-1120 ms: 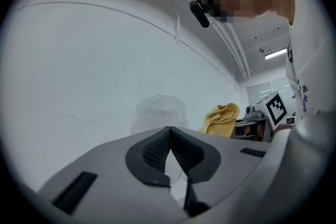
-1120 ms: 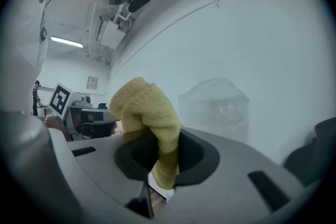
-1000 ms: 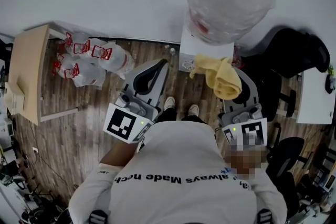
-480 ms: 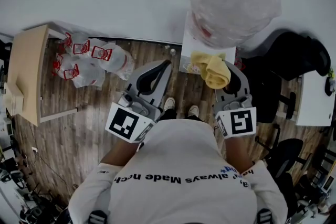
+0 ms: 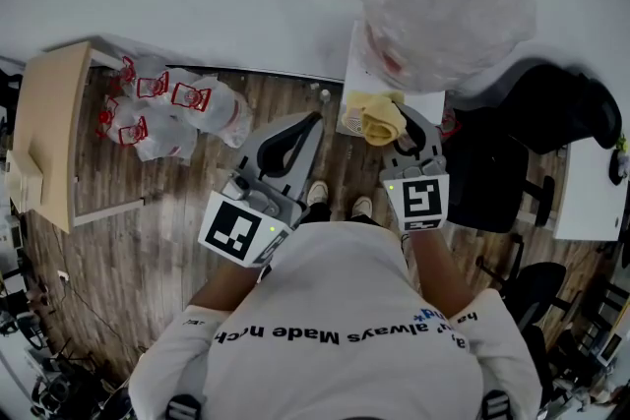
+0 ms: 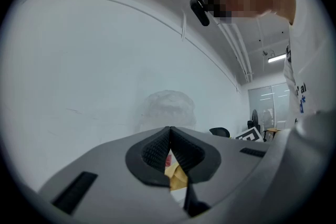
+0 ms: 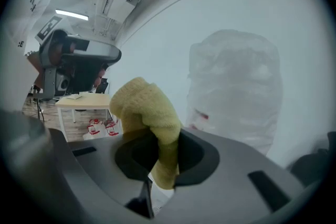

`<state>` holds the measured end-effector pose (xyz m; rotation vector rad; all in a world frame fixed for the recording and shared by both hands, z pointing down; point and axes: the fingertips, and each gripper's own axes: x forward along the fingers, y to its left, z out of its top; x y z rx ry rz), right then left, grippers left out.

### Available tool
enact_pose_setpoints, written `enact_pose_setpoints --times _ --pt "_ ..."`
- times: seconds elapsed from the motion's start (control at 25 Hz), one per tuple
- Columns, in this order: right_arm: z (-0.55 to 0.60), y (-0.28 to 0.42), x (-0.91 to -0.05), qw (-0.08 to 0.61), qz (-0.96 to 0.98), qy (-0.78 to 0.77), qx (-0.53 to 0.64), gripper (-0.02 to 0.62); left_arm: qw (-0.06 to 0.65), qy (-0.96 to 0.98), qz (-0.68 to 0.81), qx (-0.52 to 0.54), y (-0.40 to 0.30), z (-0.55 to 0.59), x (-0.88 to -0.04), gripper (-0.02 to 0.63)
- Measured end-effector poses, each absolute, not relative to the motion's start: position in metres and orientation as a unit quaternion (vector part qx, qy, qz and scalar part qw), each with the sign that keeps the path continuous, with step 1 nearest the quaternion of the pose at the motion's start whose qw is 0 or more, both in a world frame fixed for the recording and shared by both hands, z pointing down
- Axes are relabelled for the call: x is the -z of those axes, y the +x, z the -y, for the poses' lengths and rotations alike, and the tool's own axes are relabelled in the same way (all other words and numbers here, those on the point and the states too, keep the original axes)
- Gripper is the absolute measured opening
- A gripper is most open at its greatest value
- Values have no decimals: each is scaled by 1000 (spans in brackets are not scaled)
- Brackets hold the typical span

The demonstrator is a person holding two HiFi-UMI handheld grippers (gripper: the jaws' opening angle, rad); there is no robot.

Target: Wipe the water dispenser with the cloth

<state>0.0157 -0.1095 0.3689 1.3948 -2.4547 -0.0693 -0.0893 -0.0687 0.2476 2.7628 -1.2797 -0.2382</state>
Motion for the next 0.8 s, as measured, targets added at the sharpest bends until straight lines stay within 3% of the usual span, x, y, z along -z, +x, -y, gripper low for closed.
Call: enact_pose_setpoints --times 0.8 --pt "172 -2 -492 278 830 480 48 64 53 900 426 73 -93 80 -255 18"
